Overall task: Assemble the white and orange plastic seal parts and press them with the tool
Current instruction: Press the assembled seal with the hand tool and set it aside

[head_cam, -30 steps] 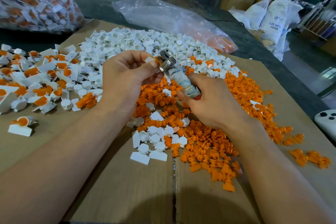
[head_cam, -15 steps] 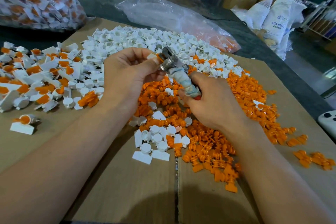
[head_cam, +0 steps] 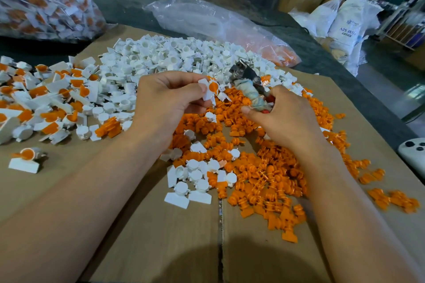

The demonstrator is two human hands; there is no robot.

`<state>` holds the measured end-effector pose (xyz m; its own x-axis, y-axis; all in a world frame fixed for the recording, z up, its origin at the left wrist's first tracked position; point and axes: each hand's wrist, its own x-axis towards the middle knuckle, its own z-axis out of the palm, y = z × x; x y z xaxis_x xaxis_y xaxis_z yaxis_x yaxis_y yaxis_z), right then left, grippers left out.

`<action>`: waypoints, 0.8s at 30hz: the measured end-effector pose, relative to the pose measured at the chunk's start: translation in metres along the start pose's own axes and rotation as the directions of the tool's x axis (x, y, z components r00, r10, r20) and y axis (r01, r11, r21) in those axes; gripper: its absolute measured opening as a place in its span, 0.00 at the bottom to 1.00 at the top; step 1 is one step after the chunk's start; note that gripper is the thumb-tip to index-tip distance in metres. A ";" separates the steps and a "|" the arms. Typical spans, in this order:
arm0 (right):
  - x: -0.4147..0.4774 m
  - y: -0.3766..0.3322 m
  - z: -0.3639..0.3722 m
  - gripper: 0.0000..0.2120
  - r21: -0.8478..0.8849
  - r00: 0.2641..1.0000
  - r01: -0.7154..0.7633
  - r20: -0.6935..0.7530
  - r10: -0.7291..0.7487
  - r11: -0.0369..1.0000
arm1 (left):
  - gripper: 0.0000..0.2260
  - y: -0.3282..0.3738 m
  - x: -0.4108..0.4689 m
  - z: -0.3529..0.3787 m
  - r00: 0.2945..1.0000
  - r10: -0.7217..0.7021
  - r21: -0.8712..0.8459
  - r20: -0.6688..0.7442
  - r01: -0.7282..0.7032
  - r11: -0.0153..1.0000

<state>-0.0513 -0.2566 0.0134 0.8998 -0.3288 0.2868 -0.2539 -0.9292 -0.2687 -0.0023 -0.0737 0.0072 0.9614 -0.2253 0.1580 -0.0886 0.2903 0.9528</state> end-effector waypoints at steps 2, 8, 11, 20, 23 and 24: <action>0.002 0.002 0.001 0.25 -0.041 1.000 -0.008 0.009 0.009 0.999 | 0.09 0.001 0.000 -0.001 1.000 0.004 0.005 0.004 -0.004 1.000; 0.002 0.002 0.004 0.30 -0.099 0.998 -0.011 0.065 0.017 0.995 | 0.08 0.002 -0.002 -0.001 1.000 -0.010 0.002 0.014 0.010 1.000; 0.002 0.002 0.006 0.31 -0.111 0.995 -0.010 0.099 0.021 0.994 | 0.07 0.002 -0.002 -0.001 1.000 -0.018 0.002 0.021 0.018 1.000; 0.003 0.003 0.009 0.35 -0.135 0.990 -0.008 0.140 0.027 0.991 | 0.07 0.003 -0.003 -0.002 0.999 -0.044 -0.031 0.032 0.045 0.999; 0.003 0.003 0.010 0.36 -0.161 0.987 0.001 0.156 0.024 0.987 | 0.07 0.003 -0.003 -0.002 0.998 -0.050 -0.033 0.031 0.051 0.998; 0.003 0.004 0.011 0.35 -0.161 0.987 0.002 0.160 0.024 0.987 | 0.07 0.003 -0.003 -0.003 0.998 -0.053 -0.036 0.033 0.054 0.998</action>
<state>-0.0456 -0.2591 0.0033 0.9386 -0.3199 0.1290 -0.3061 -0.9449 -0.1162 -0.0050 -0.0697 0.0088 0.9557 -0.2704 0.1160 -0.0273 0.3112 0.9500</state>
